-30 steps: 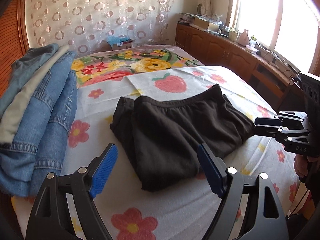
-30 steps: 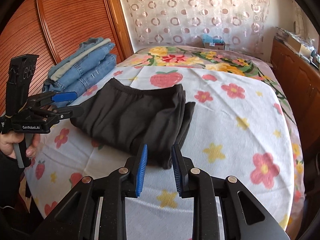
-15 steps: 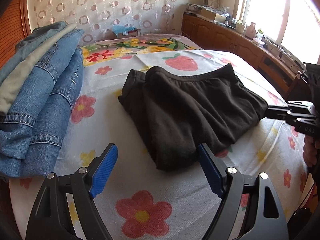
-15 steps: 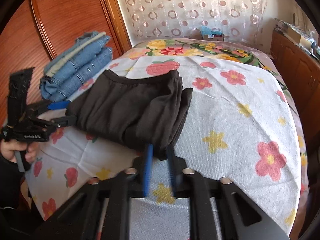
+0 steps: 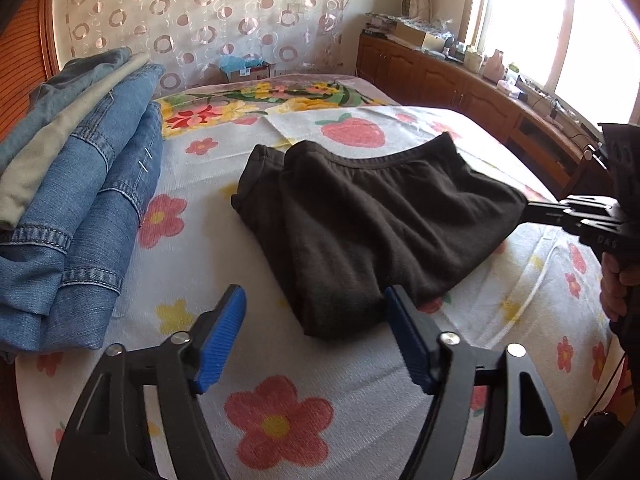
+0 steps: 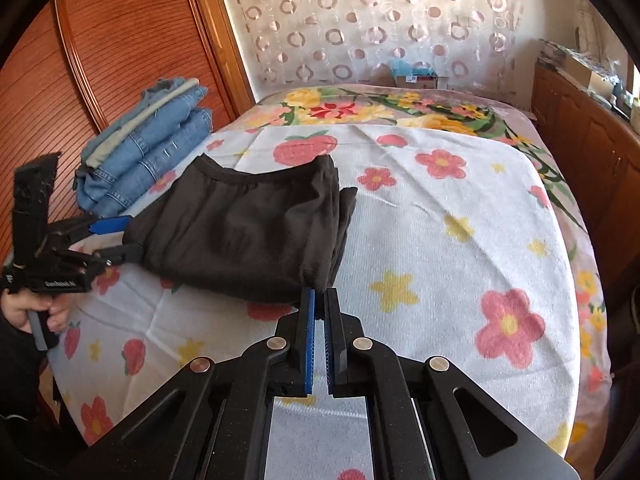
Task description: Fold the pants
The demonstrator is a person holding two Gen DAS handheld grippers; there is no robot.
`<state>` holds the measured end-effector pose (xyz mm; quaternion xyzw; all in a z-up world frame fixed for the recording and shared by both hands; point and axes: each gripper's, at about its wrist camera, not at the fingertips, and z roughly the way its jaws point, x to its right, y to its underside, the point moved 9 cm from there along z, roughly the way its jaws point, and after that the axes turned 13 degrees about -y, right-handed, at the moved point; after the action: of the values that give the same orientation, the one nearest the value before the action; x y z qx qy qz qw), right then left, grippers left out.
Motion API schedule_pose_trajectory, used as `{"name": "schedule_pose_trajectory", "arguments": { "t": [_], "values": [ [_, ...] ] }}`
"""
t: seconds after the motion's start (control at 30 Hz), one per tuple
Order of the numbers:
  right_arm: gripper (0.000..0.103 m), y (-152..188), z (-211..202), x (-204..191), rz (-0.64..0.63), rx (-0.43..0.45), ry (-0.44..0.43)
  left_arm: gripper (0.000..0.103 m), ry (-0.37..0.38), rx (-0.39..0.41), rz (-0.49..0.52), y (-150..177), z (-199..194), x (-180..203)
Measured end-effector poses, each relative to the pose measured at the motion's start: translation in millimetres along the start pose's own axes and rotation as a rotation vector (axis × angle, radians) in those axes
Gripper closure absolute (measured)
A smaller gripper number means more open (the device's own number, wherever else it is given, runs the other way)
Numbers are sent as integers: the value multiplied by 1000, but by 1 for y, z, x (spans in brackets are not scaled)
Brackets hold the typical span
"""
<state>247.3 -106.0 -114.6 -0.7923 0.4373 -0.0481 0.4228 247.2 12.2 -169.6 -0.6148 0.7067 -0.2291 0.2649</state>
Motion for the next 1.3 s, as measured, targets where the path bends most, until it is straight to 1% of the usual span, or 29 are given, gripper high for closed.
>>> {"name": "schedule_pose_trajectory", "arguments": {
  "t": [0.03,0.1,0.17,0.23,0.3,0.33,0.4,0.53,0.73,0.87,1.1,1.3],
  "values": [
    [99,-1,0,1,3,-1,0,39,7,7,-2,0,-2,1],
    [99,-2,0,3,9,-5,4,49,22,15,-2,-1,-5,4],
    [99,-5,0,4,11,-7,7,54,25,11,-7,-1,-4,5],
    [99,-7,0,3,13,-6,9,61,37,1,-16,0,0,7],
    [99,-6,-1,3,16,-3,11,72,61,-1,-26,1,1,9],
    [99,-6,-1,4,18,-2,11,74,64,1,-29,1,0,10],
    [99,-6,-4,3,21,7,8,85,64,12,-31,1,-4,12],
    [99,-5,-16,-3,5,29,13,88,53,45,-10,-1,-22,17],
    [99,9,-34,-13,-4,43,17,88,48,66,-2,5,-43,17],
    [99,19,-44,-20,-5,51,23,88,59,68,-3,20,-57,21],
    [99,47,-67,-32,7,64,24,88,66,77,6,46,-81,33],
    [99,66,-94,-41,31,69,-8,88,65,86,0,62,-103,42]
  ]
}}
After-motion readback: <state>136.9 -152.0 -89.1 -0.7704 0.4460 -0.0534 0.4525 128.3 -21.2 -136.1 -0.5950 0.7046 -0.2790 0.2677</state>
